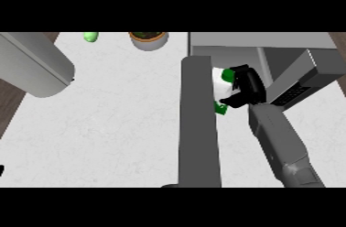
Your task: Pick up the milk, place it into the microwave and close the microwave
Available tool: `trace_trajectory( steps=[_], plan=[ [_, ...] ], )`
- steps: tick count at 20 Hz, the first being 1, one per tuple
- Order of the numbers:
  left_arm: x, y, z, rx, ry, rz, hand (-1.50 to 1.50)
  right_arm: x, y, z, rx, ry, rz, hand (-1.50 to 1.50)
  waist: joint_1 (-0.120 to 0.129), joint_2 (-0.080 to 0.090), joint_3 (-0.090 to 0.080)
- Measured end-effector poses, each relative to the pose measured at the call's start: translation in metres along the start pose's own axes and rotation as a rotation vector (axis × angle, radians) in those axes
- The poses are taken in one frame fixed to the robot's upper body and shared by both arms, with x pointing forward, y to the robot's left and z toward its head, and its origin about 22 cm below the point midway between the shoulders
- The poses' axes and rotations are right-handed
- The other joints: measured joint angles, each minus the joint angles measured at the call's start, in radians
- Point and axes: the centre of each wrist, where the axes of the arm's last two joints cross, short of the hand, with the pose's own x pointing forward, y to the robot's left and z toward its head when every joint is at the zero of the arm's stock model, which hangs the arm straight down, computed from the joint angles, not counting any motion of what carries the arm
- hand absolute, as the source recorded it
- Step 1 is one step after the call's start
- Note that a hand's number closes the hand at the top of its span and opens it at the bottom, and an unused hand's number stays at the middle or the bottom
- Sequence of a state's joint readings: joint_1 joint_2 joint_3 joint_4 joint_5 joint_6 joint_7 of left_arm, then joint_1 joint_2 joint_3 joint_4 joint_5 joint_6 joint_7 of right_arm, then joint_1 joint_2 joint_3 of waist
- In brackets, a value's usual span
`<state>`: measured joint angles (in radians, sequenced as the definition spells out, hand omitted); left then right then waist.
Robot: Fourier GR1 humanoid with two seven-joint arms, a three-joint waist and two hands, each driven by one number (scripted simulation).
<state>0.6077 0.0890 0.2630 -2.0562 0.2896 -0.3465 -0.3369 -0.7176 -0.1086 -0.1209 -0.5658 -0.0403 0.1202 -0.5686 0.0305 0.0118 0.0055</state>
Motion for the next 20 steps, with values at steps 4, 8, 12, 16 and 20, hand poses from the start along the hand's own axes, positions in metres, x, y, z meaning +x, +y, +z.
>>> trace_trajectory(
  steps=[4,8,12,16,20],
  plan=[
    [-0.004,-0.001,0.001,-0.009,0.007,0.002,-1.5,-0.006,-0.001,-0.005,-0.009,-0.028,0.025,1.5,0.011,0.006,0.001],
    [-0.007,0.002,-0.003,-0.018,0.009,0.009,-1.5,-0.003,0.002,-0.015,-0.016,-0.082,0.066,1.5,0.023,0.011,0.002],
    [-0.011,0.006,-0.004,-0.014,0.005,0.015,-1.5,-0.003,0.007,-0.021,-0.032,-0.129,0.113,1.5,0.031,0.013,0.001],
    [-0.011,0.008,-0.006,-0.024,0.003,0.025,-1.5,0.005,0.011,-0.031,-0.055,-0.161,0.194,1.5,0.043,0.017,0.001],
    [-0.017,0.007,-0.011,-0.029,0.004,0.028,-1.5,0.014,0.01,-0.041,-0.064,-0.205,0.348,1.5,0.044,0.02,0.002]
  ],
)
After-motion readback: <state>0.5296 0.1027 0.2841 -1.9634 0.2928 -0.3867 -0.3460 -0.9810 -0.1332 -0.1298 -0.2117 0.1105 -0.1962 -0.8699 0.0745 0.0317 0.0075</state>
